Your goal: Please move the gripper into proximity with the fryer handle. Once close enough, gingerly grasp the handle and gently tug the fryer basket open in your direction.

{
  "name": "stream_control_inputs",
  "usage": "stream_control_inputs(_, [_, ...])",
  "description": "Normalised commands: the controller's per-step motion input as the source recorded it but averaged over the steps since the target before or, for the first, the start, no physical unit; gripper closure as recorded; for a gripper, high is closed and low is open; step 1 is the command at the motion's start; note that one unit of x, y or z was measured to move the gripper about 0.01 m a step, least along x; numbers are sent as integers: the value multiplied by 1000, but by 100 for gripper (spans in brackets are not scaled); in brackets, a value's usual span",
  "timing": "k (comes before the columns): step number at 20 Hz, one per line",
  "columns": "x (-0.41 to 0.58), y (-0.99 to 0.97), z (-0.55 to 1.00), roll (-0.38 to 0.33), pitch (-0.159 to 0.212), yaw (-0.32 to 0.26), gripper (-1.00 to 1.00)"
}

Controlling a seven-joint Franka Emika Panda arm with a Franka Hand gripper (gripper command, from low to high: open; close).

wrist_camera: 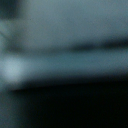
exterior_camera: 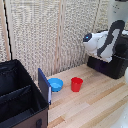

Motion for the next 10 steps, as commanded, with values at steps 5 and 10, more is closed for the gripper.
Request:
stream_control_inputs(5, [43, 204, -17, 271, 134, -100, 100])
stream_control_inputs(10, [23, 386, 0, 375, 100, -99, 100])
